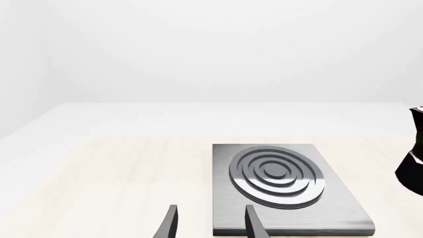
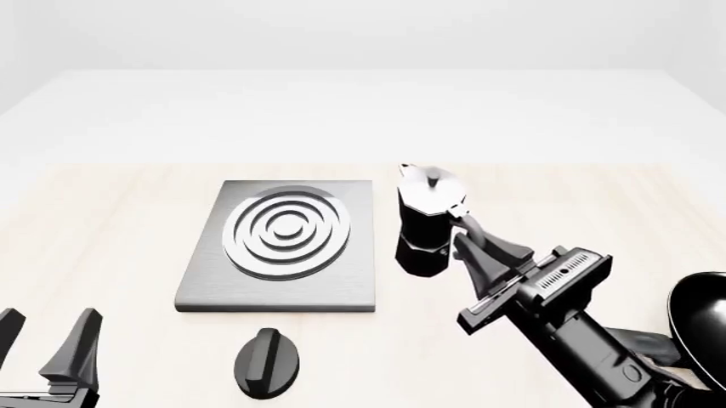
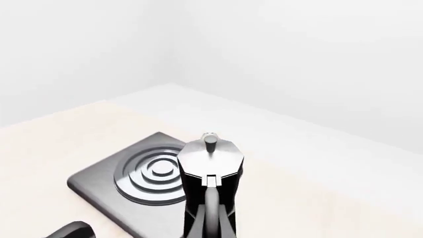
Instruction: Put the moka pot on the stove.
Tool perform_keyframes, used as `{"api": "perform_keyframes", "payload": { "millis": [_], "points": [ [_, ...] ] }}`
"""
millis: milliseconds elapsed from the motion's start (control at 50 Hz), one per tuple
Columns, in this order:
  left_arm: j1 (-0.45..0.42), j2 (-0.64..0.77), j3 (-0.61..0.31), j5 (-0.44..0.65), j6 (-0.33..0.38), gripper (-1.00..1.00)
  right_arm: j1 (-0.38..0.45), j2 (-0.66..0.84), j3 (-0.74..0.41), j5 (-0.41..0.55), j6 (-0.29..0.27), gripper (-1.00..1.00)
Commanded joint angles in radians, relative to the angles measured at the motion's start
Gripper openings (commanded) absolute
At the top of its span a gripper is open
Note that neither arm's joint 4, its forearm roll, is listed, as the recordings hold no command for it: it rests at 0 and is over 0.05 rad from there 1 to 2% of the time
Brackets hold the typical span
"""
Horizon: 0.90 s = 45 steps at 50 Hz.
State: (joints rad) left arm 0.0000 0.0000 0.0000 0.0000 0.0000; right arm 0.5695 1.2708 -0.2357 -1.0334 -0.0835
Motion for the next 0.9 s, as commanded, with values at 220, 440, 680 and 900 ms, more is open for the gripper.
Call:
{"api": "perform_keyframes", "payload": {
  "millis": [220, 440, 680, 900],
  "points": [
    [0.000, 0.000, 0.000, 0.000, 0.000, 1.00, 0.020, 0.028, -0.130, 0.080, -0.001, -1.00],
    [0.000, 0.000, 0.000, 0.000, 0.000, 1.00, 0.018, 0.057, -0.161, 0.081, -0.004, -1.00],
    [0.000, 0.000, 0.000, 0.000, 0.000, 1.00, 0.033, 0.098, -0.226, 0.104, -0.003, -1.00],
    [0.000, 0.000, 0.000, 0.000, 0.000, 1.00, 0.036, 0.144, -0.266, 0.104, 0.008, -1.00]
  ]
}}
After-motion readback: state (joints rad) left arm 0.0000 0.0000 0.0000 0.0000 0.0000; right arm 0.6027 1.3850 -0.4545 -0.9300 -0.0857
